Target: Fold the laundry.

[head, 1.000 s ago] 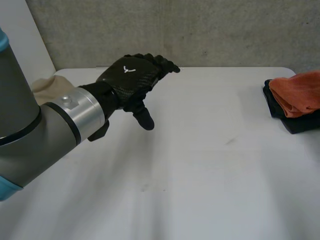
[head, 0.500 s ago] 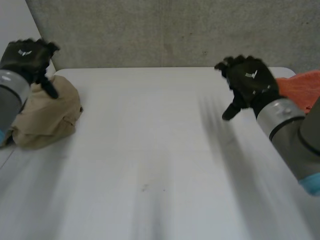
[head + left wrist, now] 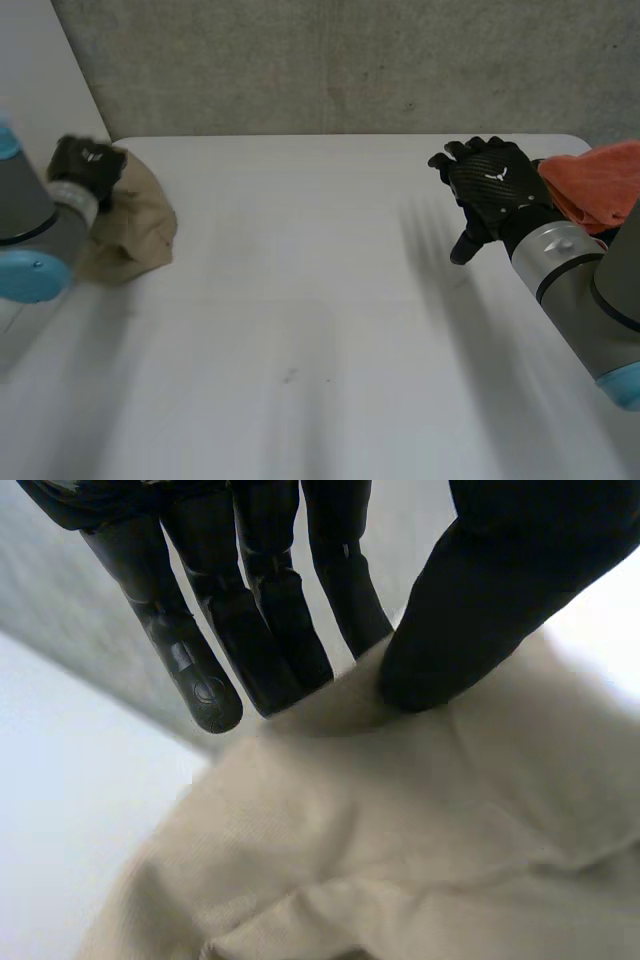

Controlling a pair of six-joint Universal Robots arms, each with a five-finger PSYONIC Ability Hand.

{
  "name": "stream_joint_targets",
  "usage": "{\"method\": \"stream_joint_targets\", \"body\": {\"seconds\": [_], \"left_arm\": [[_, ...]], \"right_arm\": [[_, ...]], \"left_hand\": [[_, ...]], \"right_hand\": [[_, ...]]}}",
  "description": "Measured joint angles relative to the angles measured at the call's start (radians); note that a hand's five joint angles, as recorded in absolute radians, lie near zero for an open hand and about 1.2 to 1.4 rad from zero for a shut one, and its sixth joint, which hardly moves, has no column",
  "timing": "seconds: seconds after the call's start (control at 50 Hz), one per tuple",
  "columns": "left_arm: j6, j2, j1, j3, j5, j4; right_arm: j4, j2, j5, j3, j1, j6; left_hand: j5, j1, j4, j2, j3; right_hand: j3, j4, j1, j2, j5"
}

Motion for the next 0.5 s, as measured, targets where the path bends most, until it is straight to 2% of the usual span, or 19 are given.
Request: {"method": "stream_joint_targets", "body": {"seconds": [0.1,0.18,0.24,0.34,0.36,0.4,0.44,0.5], "left_arm": [[-0.181,0.116,-0.131,-0.044,-0.026,0.012],[-0.405,0.191,-0.279,-0.085,-0.027,0.011],[-0.52,0.204,-0.355,-0.104,-0.025,0.008],[-0.597,0.18,-0.411,-0.117,-0.024,-0.003],[-0.6,0.171,-0.416,-0.119,-0.024,-0.009],[-0.596,0.156,-0.42,-0.123,-0.024,-0.026],[-0.583,0.146,-0.42,-0.127,-0.026,-0.053],[-0.557,0.145,-0.416,-0.139,-0.03,-0.121]], "right_arm": [[0.001,0.0,0.004,-0.01,-0.004,-0.003],[0.002,-0.001,0.009,-0.019,-0.022,-0.004],[0.003,-0.002,0.011,-0.022,-0.033,-0.005],[0.003,0.0,0.011,-0.022,-0.038,-0.004],[0.004,0.0,0.009,-0.022,-0.037,-0.003],[0.005,0.002,0.005,-0.023,-0.036,-0.002],[0.008,0.003,0.002,-0.024,-0.034,0.0],[0.015,0.004,-0.003,-0.03,-0.031,0.003]], "left_hand": [[0.0,0.0,0.0,0.004,0.001],[0.0,0.0,0.001,0.004,0.002],[0.0,0.0,0.001,0.005,0.002],[-0.031,-0.042,-0.032,-0.028,-0.029],[-0.325,-0.376,-0.333,-0.329,-0.326],[-0.689,-0.781,-0.698,-0.713,-0.684],[-0.871,-0.924,-0.911,-0.902,-0.89],[-0.921,-0.936,-0.987,-0.978,-0.966]], "right_hand": [[0.0,0.0,0.0,0.0,0.0],[0.0,0.0,0.0,0.0,0.0],[0.0,0.0,0.0,0.0,0.0],[0.0,0.0,0.0,0.0,0.0],[0.0,0.0,0.0,0.0,0.0],[0.0,0.0,0.0,0.0,0.0],[0.0,0.0,0.0,0.0,0.0],[0.0,0.0,0.0,0.0,0.0]]}}
